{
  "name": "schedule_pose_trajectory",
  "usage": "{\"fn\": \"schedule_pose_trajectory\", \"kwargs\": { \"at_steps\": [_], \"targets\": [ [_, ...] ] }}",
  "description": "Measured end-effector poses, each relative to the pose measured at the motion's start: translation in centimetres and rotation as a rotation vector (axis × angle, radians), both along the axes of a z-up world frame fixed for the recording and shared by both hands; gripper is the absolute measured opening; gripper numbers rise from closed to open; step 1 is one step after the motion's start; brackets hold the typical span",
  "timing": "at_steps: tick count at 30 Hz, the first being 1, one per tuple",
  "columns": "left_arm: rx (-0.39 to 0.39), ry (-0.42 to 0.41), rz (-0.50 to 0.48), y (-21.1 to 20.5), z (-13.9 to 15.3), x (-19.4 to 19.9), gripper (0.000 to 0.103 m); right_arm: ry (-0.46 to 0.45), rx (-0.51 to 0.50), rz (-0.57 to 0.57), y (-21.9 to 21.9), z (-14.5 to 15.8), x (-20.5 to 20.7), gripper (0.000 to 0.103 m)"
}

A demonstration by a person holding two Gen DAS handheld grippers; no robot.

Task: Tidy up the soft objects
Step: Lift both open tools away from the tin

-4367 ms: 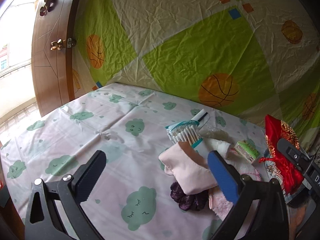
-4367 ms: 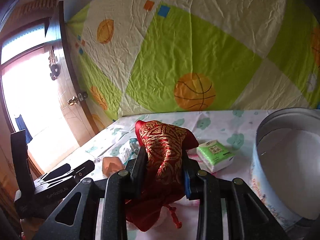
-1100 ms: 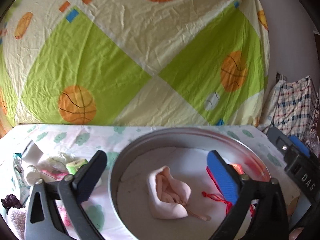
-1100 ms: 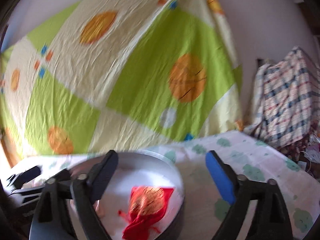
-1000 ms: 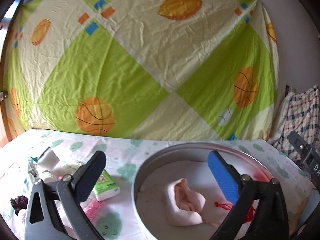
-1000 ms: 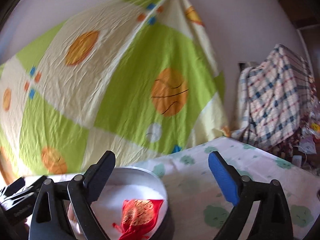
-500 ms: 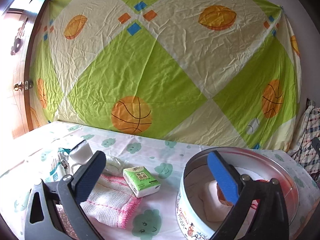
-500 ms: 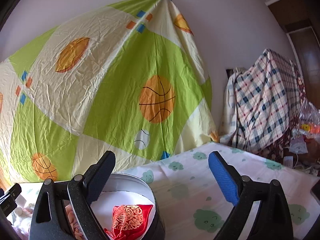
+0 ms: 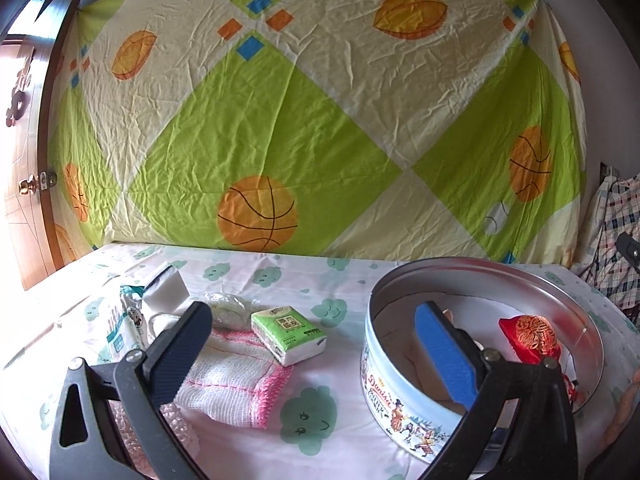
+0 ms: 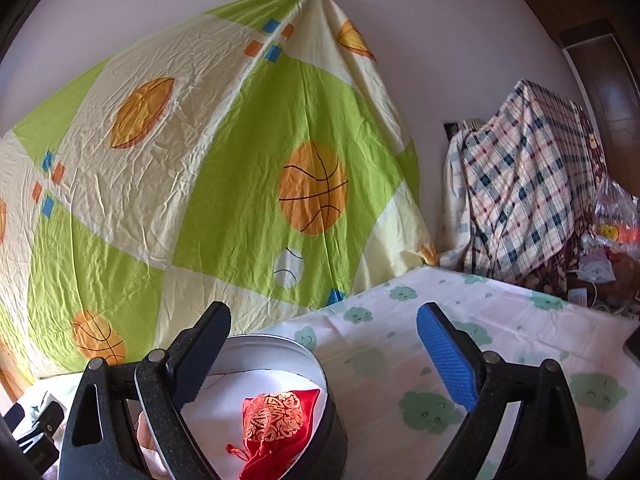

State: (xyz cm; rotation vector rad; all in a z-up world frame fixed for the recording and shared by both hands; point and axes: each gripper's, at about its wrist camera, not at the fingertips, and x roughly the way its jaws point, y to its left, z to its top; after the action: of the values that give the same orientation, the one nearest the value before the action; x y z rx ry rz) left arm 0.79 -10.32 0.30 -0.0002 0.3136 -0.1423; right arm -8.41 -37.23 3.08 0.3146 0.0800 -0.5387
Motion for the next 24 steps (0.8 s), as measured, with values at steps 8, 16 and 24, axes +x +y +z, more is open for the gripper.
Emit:
{"fn": "schedule_pose_trajectory", "kwargs": {
  "at_steps": [8,16,24],
  "targets": [
    [0.018,0.010,-0.050,0.1,0.1,-0.7,0.103,0.036,-0.038,0.005,2.0,-0.4,-0.3,0.096],
    [-0.003,0.025,-0.048,2.5,0.0,-0.9,0.103,0.064,-0.073,0.084,5.4,-0.6,-0.1,0.096],
    [-0.016,0.037,-0.020,5.5,-0.1,-0.9,0.103,0.082,-0.077,0.186,9.4,-0.8,0.6,0.096]
  ]
}}
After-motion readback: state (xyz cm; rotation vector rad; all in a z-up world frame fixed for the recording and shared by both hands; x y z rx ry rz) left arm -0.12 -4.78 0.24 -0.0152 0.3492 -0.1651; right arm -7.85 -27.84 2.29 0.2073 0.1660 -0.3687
